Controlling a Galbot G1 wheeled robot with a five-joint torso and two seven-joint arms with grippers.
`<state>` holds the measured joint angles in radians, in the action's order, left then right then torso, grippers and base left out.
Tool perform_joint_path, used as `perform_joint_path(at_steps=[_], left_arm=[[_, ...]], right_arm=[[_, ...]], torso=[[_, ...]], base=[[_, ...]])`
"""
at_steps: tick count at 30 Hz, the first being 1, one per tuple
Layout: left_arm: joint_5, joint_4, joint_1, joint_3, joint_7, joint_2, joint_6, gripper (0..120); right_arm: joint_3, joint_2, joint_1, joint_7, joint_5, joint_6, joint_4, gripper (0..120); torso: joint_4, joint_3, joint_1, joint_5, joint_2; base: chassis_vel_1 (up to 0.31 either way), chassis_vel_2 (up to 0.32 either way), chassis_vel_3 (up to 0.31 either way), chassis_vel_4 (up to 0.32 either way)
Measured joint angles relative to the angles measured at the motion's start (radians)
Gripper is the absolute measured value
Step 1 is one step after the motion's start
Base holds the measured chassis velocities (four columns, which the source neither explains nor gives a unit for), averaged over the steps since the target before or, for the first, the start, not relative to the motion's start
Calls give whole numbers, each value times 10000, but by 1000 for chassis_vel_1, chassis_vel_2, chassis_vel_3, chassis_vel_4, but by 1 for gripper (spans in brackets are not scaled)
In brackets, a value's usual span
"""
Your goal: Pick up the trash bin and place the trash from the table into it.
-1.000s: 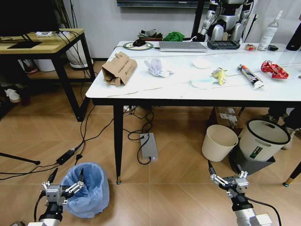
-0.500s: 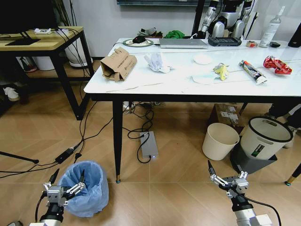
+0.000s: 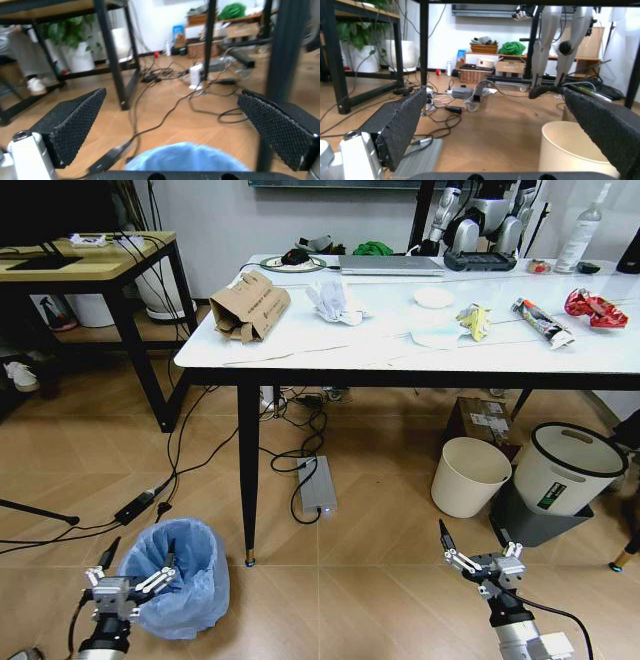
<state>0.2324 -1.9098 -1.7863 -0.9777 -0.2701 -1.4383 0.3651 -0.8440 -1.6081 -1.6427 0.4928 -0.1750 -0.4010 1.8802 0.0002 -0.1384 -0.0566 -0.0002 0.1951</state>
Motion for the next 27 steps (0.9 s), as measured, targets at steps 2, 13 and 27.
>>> perform_joint_path(at_steps=[2,13,27], left_arm=[[645,-2,6,-341,152,252,-743,100],[2358,1143,1350,-700,1377,948,-4273,100],[2808,3327,2673,-296,1086,1149,-5494,100]], right_arm=[[154,0,45,0,119,-98,-169,100],[570,0,0,128,312,-618,-726,100],[682,0,-14,144,305,-670,-747,100]], torso=[[1,-3,-2,1,6],[-2,-35,-17,0,49],[-1,-60,-27,1,86]], base=[[0,0,0,0],[0,0,0,0],[0,0,0,0]])
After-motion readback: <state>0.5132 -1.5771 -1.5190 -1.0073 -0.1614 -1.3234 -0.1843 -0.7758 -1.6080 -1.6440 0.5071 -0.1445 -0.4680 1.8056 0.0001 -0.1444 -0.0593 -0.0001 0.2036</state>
